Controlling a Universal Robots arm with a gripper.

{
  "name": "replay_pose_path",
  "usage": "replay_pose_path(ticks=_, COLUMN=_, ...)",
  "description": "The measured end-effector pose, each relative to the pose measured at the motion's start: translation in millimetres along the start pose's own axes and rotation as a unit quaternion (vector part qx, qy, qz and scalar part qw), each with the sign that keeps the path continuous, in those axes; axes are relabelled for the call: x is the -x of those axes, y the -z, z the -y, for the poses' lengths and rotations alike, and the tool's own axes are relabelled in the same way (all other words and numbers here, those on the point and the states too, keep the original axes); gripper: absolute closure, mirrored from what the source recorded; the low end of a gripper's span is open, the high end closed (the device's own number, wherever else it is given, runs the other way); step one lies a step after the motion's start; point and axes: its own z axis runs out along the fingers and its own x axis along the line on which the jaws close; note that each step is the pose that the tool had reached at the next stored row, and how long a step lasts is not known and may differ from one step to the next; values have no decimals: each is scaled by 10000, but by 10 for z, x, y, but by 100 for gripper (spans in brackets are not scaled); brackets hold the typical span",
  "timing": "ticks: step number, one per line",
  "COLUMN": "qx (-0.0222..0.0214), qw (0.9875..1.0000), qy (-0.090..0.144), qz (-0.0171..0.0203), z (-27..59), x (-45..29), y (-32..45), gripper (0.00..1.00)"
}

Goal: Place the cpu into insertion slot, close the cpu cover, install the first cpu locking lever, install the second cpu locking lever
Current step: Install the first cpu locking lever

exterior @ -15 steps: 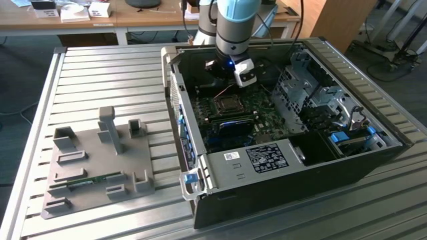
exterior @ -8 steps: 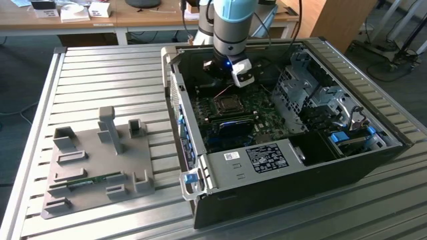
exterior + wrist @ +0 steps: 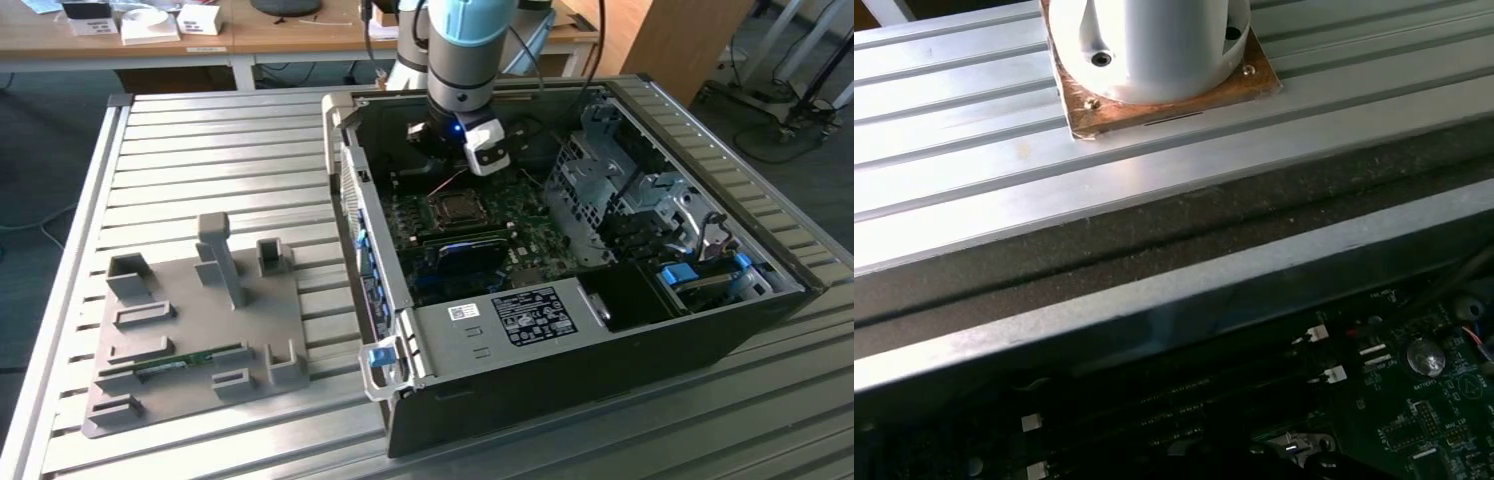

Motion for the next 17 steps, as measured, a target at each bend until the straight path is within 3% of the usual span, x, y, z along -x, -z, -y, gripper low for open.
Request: replay_pose_path(ticks=17, qx=-1, qw=10000, qy=0, qz=0, z=21, x=29, y=-25, gripper=89)
